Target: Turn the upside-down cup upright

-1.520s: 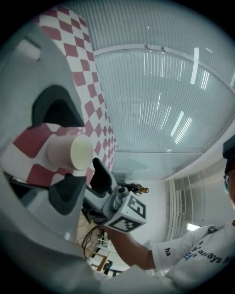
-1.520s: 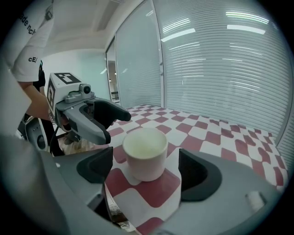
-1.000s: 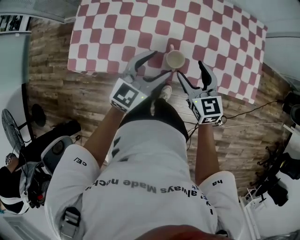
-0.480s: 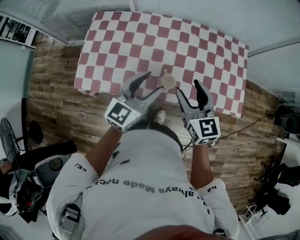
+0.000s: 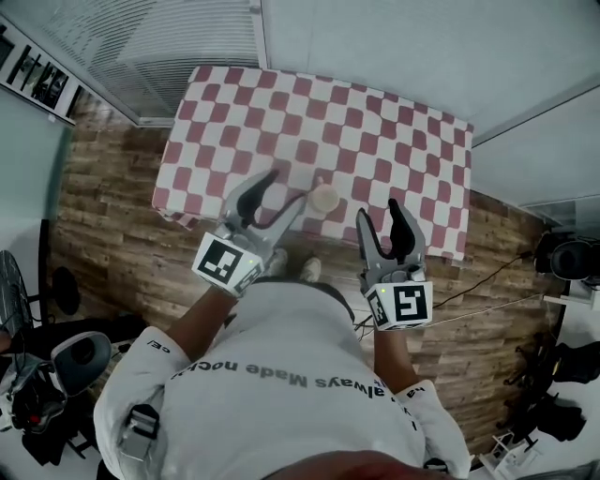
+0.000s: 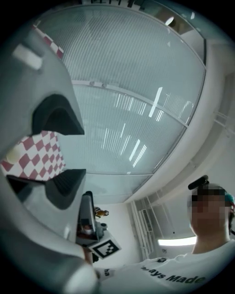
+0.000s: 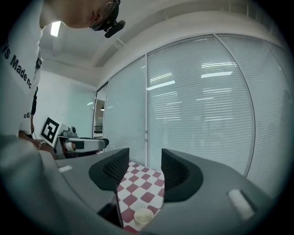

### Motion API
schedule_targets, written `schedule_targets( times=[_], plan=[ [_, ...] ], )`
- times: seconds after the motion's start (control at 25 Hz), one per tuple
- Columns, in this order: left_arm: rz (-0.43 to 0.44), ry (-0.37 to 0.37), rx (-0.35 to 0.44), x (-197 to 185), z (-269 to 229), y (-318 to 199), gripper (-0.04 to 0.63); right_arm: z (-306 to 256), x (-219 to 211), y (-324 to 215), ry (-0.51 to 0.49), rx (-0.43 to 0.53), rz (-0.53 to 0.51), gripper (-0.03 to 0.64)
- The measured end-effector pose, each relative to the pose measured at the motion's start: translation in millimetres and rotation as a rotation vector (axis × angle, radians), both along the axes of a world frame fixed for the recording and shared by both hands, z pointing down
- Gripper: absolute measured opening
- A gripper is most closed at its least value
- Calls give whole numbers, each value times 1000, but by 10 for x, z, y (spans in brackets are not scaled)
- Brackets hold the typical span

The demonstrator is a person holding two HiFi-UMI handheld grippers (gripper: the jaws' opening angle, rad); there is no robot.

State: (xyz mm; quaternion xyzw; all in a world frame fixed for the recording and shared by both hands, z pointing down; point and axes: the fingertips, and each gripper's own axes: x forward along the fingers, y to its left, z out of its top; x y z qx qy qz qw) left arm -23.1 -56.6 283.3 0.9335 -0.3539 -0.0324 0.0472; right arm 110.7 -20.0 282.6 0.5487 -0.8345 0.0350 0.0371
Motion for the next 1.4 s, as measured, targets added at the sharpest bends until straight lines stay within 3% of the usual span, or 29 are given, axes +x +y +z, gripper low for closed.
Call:
schedule_targets(
  times=[0.48,0.76,1.4],
  plan=[
    [-6,12,20,-70,-255,265,163,-377,-27,253,-5,19,24,164],
    [17,9,9,2,-265,309,163,-401,-47,293,-10,7,23,114],
    [31,11,-12,29,-219,276,161,-401,43,265,0,-6,32,115]
  ],
)
